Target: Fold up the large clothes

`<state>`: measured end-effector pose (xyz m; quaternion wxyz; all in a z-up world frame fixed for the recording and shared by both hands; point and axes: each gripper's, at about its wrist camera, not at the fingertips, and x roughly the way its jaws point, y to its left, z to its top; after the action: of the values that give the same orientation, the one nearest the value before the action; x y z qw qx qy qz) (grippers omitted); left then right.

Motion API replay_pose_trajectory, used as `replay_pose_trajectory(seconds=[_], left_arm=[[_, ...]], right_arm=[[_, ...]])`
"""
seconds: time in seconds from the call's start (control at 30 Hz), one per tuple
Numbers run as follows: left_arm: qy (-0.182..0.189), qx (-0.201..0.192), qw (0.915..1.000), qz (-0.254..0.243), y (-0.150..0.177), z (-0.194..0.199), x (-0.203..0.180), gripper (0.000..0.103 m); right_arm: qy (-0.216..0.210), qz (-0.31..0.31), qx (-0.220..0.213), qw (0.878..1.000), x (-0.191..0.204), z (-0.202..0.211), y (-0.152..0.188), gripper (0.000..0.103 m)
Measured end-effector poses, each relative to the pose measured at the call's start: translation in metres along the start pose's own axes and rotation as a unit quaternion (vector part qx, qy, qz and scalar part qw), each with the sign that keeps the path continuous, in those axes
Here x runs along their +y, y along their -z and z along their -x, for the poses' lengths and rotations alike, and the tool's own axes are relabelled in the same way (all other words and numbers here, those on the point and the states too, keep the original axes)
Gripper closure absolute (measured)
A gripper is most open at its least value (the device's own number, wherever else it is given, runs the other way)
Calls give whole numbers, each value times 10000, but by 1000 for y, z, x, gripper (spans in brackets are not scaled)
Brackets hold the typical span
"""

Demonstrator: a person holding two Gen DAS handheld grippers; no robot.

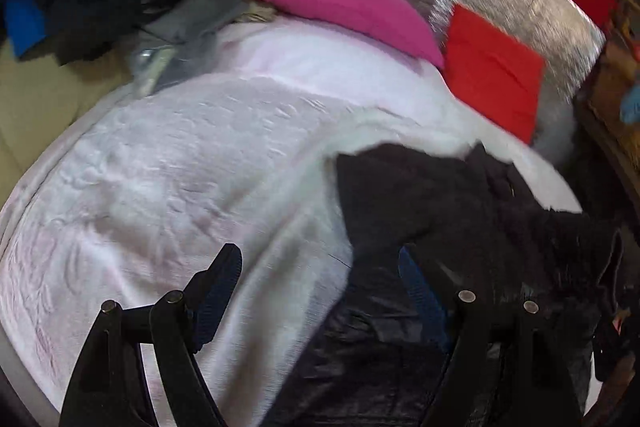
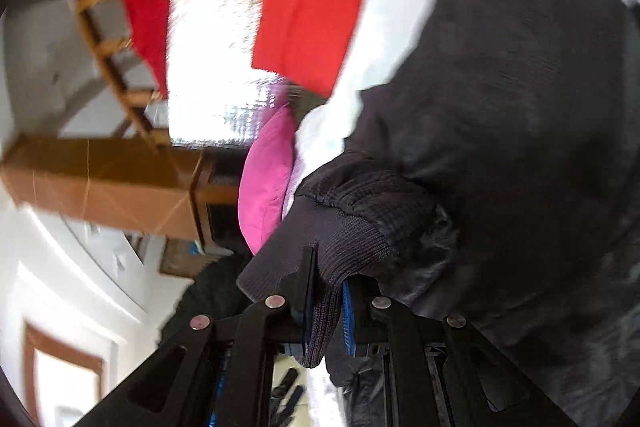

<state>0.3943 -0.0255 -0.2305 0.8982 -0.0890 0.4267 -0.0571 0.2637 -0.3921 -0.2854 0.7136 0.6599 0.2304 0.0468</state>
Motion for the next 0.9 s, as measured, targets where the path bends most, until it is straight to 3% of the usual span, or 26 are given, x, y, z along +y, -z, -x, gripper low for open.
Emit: replay_pose_trajectory(seconds=[0.2,0.47,0.5,0.57,0.6,0.63,0.73,0.9], left_arm=[[13,355,9992,-155,10,-20,-10,23],[-167,555,9974,-420,19,-33,-19,22],[-184,575,9972,-431,19,-34,-18,22],[-228,588,9968,-482,21,-37,-20,22],[-249,579,9966,-525,21,-37,-20,22],[-263,567,9965,-550,21,-37,-21,22],[-268,495,9966,-606,20,-35,-21,22],[-267,206,9967,-733,21,-28,-27,22]], right_arm=[[51,-521,134,9985,-29,10,-18,86],[332,-616,49,9975,-49,52,-46,81],[387,-607,26,9974,-50,55,-49,79],[484,-604,-42,9970,-48,56,-55,60],[519,-606,-125,9967,-48,60,-57,26],[511,-612,-223,9966,-48,66,-59,16],[270,-458,-548,9971,-42,82,-67,16],[550,335,-648,9958,-17,82,-81,20]])
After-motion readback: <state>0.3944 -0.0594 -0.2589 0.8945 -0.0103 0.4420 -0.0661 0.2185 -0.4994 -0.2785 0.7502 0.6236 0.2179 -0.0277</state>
